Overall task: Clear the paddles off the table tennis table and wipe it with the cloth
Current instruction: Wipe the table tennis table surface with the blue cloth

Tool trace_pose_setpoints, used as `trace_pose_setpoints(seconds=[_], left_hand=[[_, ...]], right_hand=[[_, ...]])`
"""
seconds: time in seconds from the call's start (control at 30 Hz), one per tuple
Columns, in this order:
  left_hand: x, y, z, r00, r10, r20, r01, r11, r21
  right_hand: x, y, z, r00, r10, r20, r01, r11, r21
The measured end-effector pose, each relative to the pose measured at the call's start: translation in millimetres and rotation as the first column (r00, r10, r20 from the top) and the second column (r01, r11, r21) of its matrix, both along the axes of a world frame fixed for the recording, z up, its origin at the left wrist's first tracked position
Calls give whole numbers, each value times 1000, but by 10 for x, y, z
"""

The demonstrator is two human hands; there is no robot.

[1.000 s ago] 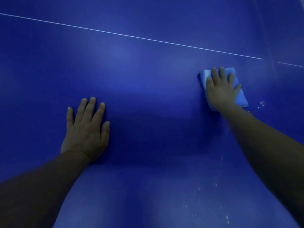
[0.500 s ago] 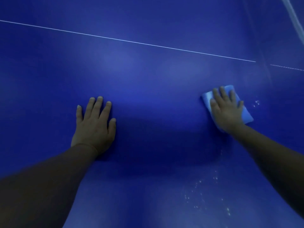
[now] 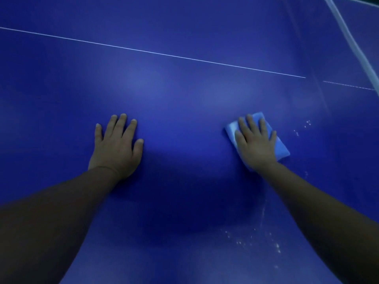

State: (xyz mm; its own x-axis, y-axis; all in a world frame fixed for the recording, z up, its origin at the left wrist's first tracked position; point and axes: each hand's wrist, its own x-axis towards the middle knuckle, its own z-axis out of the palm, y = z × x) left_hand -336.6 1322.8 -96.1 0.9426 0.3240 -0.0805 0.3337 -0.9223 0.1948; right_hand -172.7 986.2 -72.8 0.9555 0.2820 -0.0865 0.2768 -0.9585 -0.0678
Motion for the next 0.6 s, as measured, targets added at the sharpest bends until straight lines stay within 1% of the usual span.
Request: trace_pose_setpoints(seconds=[0.03,0.07,0.1,0.13,0.17,0.2,0.23,0.27,0.3,0.33,0.37,0.4,0.43,0.47,0.5,0.53,0.57,0.6], left_hand=[[3,16,-2,1000,-2,-8,2,1000,-12],[8,29,7,1000,-7,-21,6,999,-35],[16,39,26,999,-13,-33,11,998,-69],[16,51,56,999,-17,-40,13,993,-113],[-4,57,92,999,-16,-39,10,985,-172],[-52,54,136,1000,-9,-25,3,972,-233],[-140,38,188,1000,1,-3,-2,960,-279],[-267,7,234,1000,4,22,2,955,-296],[-435,-44,270,999,-4,50,18,959,-284],[-632,-105,296,997,-24,76,43,966,-256],[-856,-170,309,994,-48,95,68,973,-222],[-1095,-236,311,992,-64,110,84,980,-183],[-1336,-305,302,990,-66,121,84,985,-148],[-1572,-372,288,991,-61,121,77,989,-126],[-1792,-442,270,992,-60,109,72,991,-110],[-1985,-513,248,994,-69,85,77,993,-95],[-2143,-583,225,995,-87,51,91,993,-80],[-2257,-639,204,994,-110,15,110,992,-67]], right_hand=[[62,147,11,998,-58,-11,58,998,17],[-3,295,-7,1000,-30,-9,30,1000,4],[-180,424,-47,997,82,8,-82,996,-19],[-460,523,-95,963,266,39,-266,964,-21],[-819,558,-136,876,480,47,-480,877,-21],[-1220,502,-182,731,682,40,-682,731,-7],[-1579,359,-220,567,823,27,-824,567,20],[-1748,181,-219,427,904,1,-904,427,34],[-1708,17,-174,344,939,-24,-938,344,35],[-1520,-104,-135,334,942,-18,-943,334,-8],[-1258,-186,-123,425,905,13,-902,425,-73],[-963,-231,-92,622,783,21,-778,621,-100],[-661,-275,-62,840,543,1,-541,836,-94],[-418,-311,-9,967,256,-1,-255,964,-81],[-256,-312,30,1000,2,-17,-3,1000,-31],[-207,-254,60,987,-155,-35,156,988,19],[-268,-151,54,980,-193,-48,194,981,22],[-421,-26,25,991,-131,-29,131,991,-11]])
